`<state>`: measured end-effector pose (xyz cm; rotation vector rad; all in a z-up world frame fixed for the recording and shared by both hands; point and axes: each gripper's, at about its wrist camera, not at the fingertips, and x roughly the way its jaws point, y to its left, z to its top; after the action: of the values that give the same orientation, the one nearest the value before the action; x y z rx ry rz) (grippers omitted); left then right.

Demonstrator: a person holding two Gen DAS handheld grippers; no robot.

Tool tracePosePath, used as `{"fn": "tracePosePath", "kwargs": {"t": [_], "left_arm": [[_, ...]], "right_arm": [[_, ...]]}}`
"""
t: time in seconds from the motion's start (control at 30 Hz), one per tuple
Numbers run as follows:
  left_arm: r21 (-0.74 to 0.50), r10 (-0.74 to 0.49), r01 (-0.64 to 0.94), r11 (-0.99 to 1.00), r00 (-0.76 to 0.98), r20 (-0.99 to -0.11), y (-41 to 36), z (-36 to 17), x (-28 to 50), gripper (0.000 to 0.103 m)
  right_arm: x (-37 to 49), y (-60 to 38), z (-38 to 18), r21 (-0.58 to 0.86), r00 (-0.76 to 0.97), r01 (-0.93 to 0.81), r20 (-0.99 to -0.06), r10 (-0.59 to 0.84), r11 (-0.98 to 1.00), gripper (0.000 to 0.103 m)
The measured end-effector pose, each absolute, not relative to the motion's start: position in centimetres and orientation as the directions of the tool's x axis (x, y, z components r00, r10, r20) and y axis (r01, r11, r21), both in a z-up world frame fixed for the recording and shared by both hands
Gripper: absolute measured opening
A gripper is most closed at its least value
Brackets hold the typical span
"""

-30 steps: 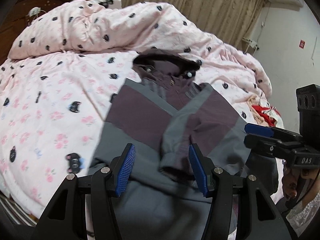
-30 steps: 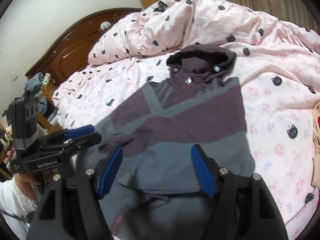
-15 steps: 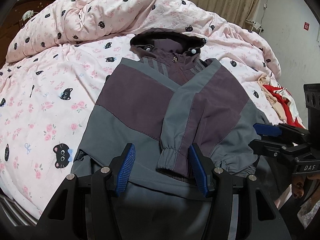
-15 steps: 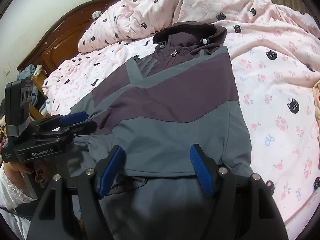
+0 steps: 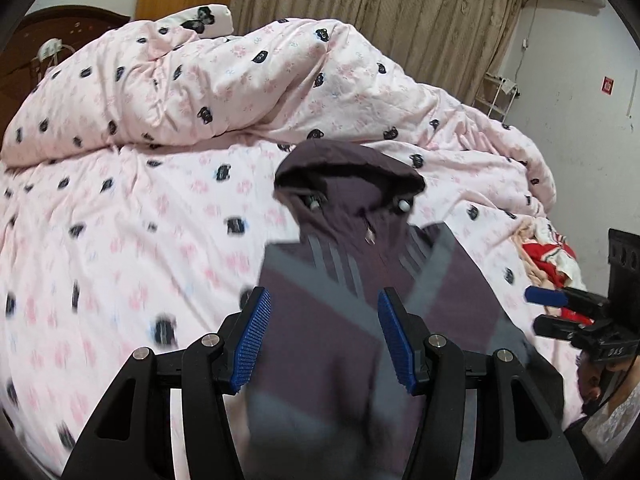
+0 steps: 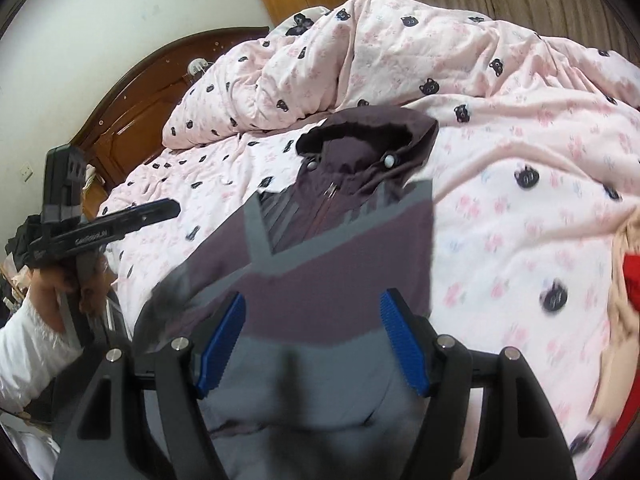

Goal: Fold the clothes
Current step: 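Grasp the jacket hood with both tools and lift it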

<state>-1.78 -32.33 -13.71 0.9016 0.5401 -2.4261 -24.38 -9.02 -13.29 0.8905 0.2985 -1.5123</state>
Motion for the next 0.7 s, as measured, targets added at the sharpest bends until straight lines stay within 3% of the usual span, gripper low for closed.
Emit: {"fn": "tracePosePath", "kwargs": {"t": [0.37,0.7], "left_arm": [[-0.204,-0.259,0.557,-0.805,-0.639,-0.724,-41.7,-16.0,-9.6,0.051],[-0.258,-0.220,0.535,-0.804,-0.672,-0.708,-45.9,-17.8,-13.4,0.051]], "right_arm": [[-33.5,-17.8,-12.2,0.347,0.075,0.909,-0.681,-0.728,-0.231,0.071],[-38.2,-23.8,-13.6,0.375,0.080,0.889,-0.694,-0.715,-0.264,0.071]]}}
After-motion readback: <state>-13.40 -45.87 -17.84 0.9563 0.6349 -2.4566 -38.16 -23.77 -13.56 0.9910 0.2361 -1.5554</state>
